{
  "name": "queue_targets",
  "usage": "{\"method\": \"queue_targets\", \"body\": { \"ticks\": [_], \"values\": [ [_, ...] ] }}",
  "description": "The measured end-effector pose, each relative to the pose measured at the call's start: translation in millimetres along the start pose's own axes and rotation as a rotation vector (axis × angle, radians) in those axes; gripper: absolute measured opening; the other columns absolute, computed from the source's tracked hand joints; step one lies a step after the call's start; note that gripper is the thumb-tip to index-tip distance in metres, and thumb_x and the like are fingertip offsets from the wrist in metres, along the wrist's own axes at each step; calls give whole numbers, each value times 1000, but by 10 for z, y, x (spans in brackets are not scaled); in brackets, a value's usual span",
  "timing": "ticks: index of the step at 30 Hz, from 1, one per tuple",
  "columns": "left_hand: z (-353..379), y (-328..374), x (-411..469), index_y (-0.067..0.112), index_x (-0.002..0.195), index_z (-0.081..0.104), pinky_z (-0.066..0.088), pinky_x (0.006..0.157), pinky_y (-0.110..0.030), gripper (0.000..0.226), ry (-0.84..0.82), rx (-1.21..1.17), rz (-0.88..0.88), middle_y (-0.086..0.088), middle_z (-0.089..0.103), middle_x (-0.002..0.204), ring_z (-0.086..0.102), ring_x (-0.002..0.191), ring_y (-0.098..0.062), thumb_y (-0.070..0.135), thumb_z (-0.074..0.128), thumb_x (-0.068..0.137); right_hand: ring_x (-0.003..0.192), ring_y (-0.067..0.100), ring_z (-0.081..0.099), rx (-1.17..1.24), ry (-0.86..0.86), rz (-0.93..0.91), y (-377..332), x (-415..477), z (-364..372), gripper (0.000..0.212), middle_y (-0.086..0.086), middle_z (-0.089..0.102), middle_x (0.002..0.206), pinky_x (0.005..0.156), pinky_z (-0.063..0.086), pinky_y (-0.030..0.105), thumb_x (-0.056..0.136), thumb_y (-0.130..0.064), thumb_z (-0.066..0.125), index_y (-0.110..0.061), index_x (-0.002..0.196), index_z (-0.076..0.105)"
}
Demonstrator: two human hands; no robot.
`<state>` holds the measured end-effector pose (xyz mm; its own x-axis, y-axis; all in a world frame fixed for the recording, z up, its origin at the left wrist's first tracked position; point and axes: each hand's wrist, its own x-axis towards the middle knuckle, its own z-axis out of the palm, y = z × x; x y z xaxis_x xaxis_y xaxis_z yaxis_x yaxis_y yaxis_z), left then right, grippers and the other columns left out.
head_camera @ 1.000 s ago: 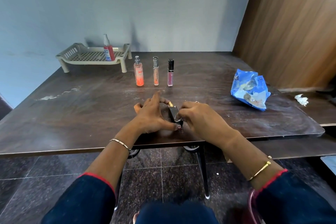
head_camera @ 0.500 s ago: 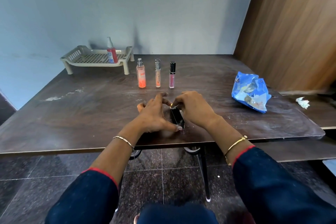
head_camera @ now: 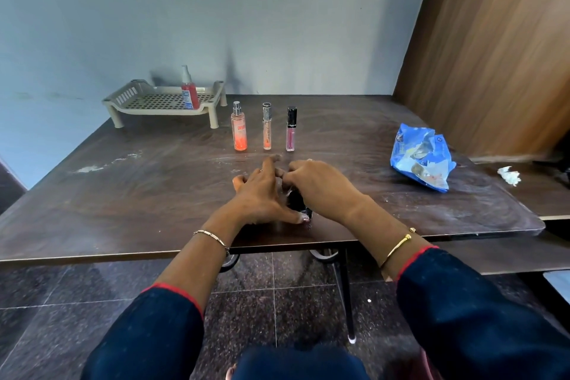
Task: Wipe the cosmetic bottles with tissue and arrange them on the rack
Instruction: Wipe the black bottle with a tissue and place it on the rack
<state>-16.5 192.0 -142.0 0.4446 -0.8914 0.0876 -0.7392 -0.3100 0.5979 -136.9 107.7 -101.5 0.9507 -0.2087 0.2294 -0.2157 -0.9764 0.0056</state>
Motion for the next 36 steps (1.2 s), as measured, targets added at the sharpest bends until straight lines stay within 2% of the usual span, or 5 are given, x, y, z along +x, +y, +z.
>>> {"method": "queue_targets", "body": {
  "ticks": [6,14,18,23,36],
  "values": [
    [5,1,-5,23,130,27,13,90,-32,104,14,-23,11,20,50,112,41,118,-9,50,83,47,80,24,61,175,44,-7,127,-242,51,22,3,64,87,67,40,28,84,0,58,-16,89,72],
    [-4,33,-14,24,138,20,18,92,-33,109,8,7,21,17,48,117,42,116,-11,51,83,54,77,21,63,218,75,38,357,-401,75,21,1,65,88,68,48,30,80,1,60,-15,87,72],
    [-7,46,-17,24,138,19,18,92,-34,109,0,11,14,17,49,118,42,116,-12,50,83,54,79,21,63,298,212,55,313,-308,111,23,1,66,88,69,51,33,82,3,57,-13,86,71],
    [-8,33,-5,22,137,19,14,92,-32,110,0,-29,4,18,50,113,40,120,-11,44,86,52,80,26,60,227,140,-66,107,-334,142,18,4,66,90,69,49,39,78,0,57,-10,83,71],
    [-2,46,-14,22,133,22,19,98,-36,104,-4,14,10,17,46,115,42,115,-12,49,84,53,84,23,64,261,149,50,242,-169,195,25,2,69,92,74,52,36,80,2,58,-15,86,74]
  ]
}}
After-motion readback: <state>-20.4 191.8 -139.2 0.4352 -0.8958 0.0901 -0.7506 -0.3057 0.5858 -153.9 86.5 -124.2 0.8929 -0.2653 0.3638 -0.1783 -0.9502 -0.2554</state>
